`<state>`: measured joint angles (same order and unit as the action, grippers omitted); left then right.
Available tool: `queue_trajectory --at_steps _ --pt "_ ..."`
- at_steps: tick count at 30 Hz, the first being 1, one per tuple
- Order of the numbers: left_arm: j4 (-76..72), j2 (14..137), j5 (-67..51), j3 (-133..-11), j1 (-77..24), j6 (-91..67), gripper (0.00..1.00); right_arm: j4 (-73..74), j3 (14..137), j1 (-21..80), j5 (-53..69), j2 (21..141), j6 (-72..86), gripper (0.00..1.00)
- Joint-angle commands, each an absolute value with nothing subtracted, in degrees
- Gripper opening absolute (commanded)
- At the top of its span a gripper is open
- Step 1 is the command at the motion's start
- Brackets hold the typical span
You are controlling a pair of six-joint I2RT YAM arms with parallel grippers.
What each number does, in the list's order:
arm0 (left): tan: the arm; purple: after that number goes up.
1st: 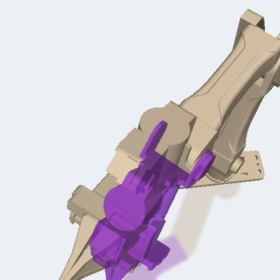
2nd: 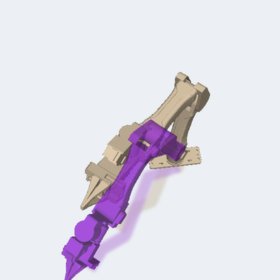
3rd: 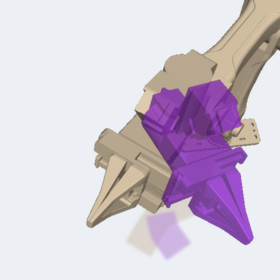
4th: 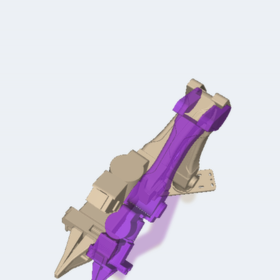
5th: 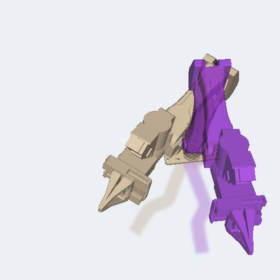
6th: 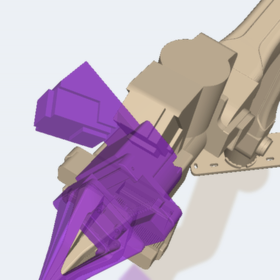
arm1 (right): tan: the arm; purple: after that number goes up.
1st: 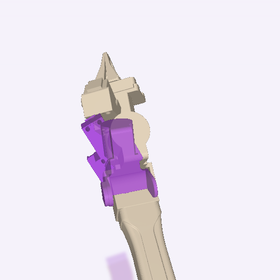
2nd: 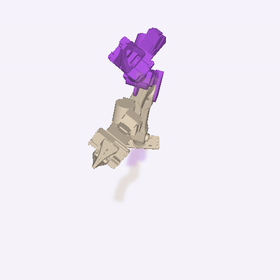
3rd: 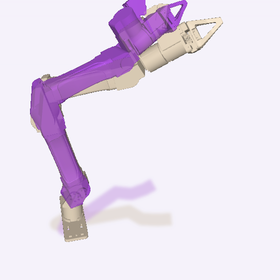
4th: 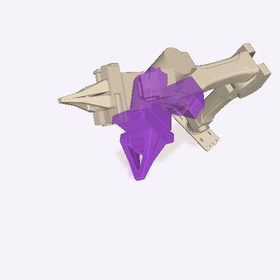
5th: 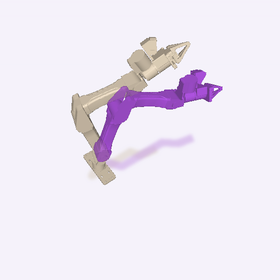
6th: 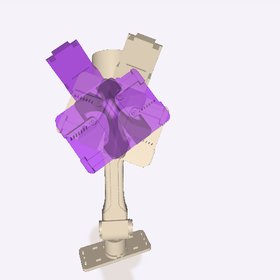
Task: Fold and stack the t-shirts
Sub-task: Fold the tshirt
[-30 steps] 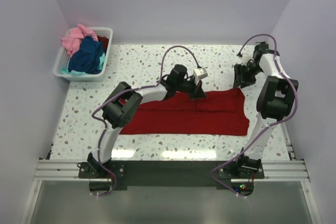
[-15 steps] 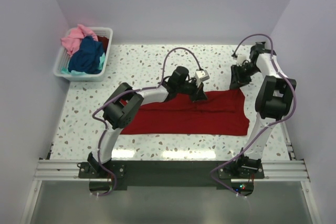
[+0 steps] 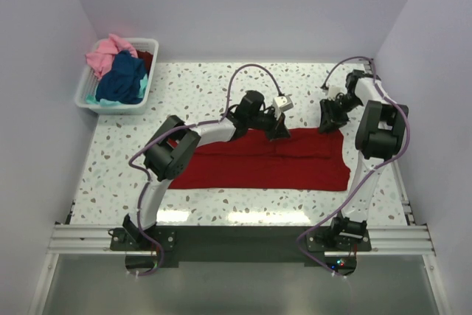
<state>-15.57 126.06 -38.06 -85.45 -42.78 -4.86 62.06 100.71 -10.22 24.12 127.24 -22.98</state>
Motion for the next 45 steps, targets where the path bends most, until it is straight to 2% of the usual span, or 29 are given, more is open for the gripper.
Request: queue_trajectory --at_steps 1,7,11,12,14,15,18,24,32,36,45 --pt "-16.61 124.98 -38.06 -87.54 -42.36 -4.13 0.00 63.98 101.52 -10.20 27.07 125.52 -24.61 0.41" --pt "-16.52 124.89 -37.97 -87.98 -42.19 -4.13 0.00 65.56 101.86 -10.20 28.47 122.61 -25.14 0.37" --pt "-16.35 124.54 -37.97 -87.89 -42.19 -4.04 0.00 66.88 101.95 -10.20 28.83 120.77 -25.31 0.30" --pt "-16.43 124.45 -38.06 -87.72 -42.10 -4.04 0.00 66.97 101.78 -10.20 28.74 120.41 -25.23 0.23" --pt "-16.44 124.28 -37.97 -87.63 -42.10 -4.13 0.00 67.59 101.60 -10.20 28.39 120.15 -25.49 0.16" --pt "-16.44 124.19 -37.97 -87.45 -42.10 -4.13 0.00 67.76 101.60 -10.20 28.13 119.62 -25.58 0.09" --pt "-16.44 123.23 -38.06 -86.58 -42.10 -4.13 0.00 68.29 100.64 -10.28 27.25 117.70 -26.01 0.00" --pt "-16.44 119.27 -38.93 -82.28 -42.19 -4.13 0.00 70.05 95.28 -10.72 26.54 111.37 -28.91 0.00" --pt "-18.28 114.97 -40.69 -75.86 -42.98 -5.44 0.00 68.73 80.70 -10.72 23.91 97.93 -33.39 0.00" --pt "-19.68 113.21 -40.78 -70.86 -45.78 -6.59 0.00 67.15 75.60 -10.81 22.24 95.19 -34.27 0.00" --pt "-21.62 112.41 -38.41 -66.09 -47.81 -9.41 0.00 64.78 72.16 -11.69 18.02 93.60 -38.76 0.00"
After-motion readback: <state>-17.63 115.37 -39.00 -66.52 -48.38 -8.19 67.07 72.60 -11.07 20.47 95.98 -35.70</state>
